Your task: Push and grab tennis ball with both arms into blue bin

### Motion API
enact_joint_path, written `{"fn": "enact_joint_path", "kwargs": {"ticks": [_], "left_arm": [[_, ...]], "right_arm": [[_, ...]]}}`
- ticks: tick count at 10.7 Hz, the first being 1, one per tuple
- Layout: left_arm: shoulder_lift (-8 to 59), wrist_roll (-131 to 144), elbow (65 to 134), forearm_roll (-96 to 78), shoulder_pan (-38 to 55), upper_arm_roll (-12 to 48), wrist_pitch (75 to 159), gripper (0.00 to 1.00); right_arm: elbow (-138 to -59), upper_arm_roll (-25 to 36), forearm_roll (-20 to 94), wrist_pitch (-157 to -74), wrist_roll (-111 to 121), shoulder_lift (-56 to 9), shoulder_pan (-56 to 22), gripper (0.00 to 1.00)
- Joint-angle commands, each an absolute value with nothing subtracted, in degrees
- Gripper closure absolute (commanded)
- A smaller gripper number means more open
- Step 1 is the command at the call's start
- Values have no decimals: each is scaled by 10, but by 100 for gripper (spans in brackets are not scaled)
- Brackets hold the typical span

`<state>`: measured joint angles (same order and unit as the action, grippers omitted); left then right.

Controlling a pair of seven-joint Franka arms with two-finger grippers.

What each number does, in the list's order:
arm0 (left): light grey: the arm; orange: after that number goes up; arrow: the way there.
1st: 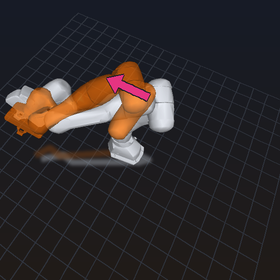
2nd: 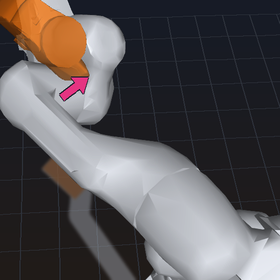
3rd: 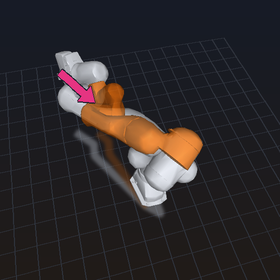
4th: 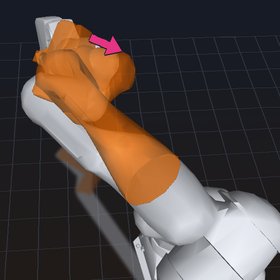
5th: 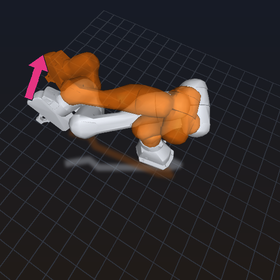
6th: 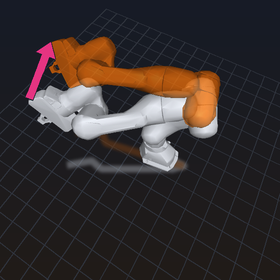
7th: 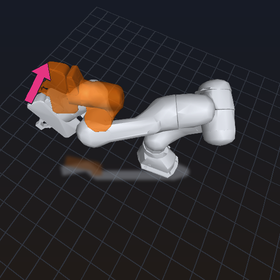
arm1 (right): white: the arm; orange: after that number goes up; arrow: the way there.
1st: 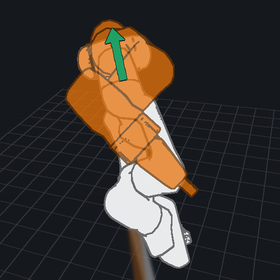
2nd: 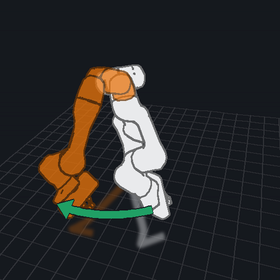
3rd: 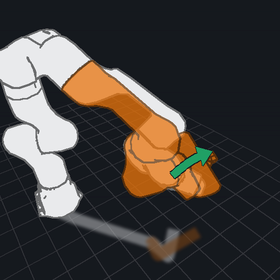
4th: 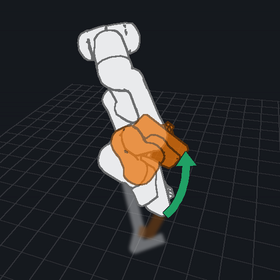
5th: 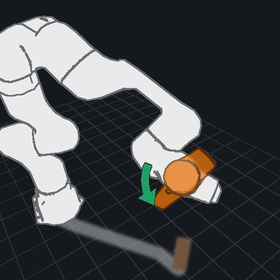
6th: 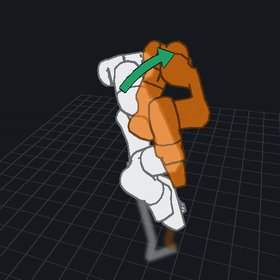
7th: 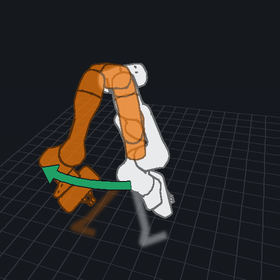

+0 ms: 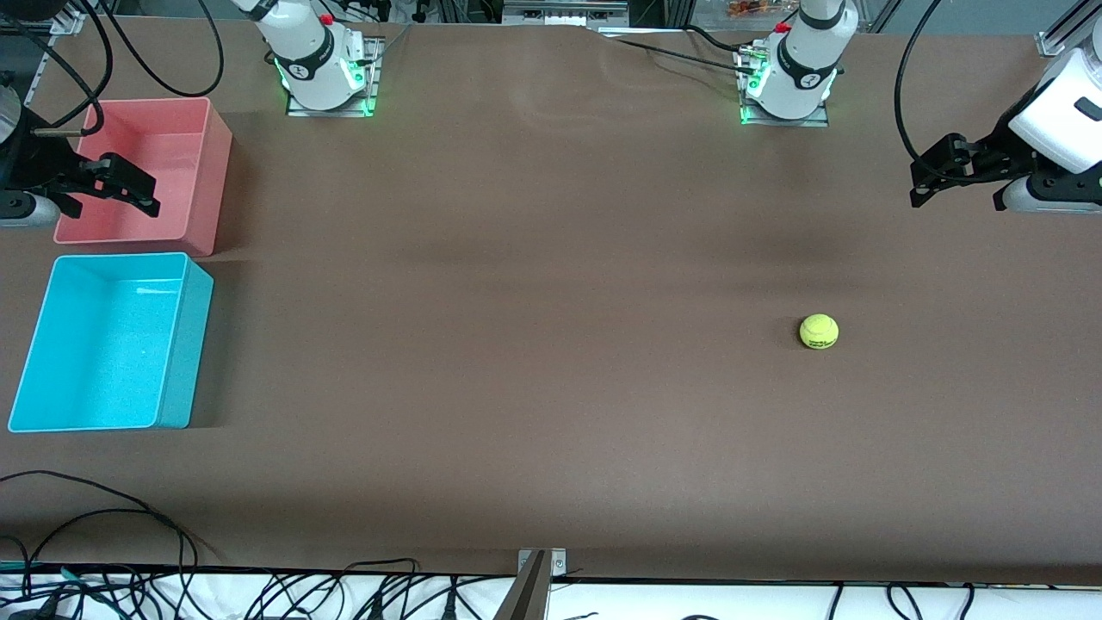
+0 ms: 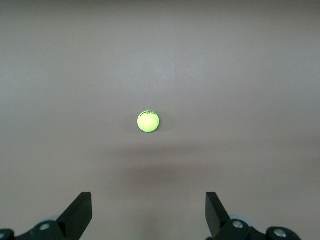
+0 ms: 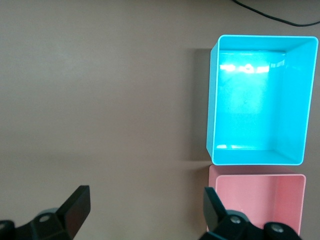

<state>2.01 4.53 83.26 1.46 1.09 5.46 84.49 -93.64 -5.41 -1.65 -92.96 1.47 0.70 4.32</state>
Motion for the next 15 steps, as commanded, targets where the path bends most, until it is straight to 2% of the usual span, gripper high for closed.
{"fn": "enact_joint_path", "kwargs": {"ticks": [1, 7, 9, 11, 15], "left_arm": [[30, 53, 810, 13, 12, 56, 831, 0], [29, 53, 810, 12, 14, 60, 825, 0], [29, 53, 810, 13, 12, 68, 825, 0], [29, 53, 810, 13, 11, 69, 825, 0], [18, 52, 852, 16, 5, 66, 828, 0]], "right_arm": [[-945, -54, -8, -936, 15, 18, 43, 0], [-937, -39, -16, -938, 15, 18, 12, 0], [-939, -3, -17, -944, 15, 16, -15, 0], [-940, 8, -16, -946, 15, 15, -22, 0], [-947, 9, -17, -960, 15, 8, -21, 0]]}}
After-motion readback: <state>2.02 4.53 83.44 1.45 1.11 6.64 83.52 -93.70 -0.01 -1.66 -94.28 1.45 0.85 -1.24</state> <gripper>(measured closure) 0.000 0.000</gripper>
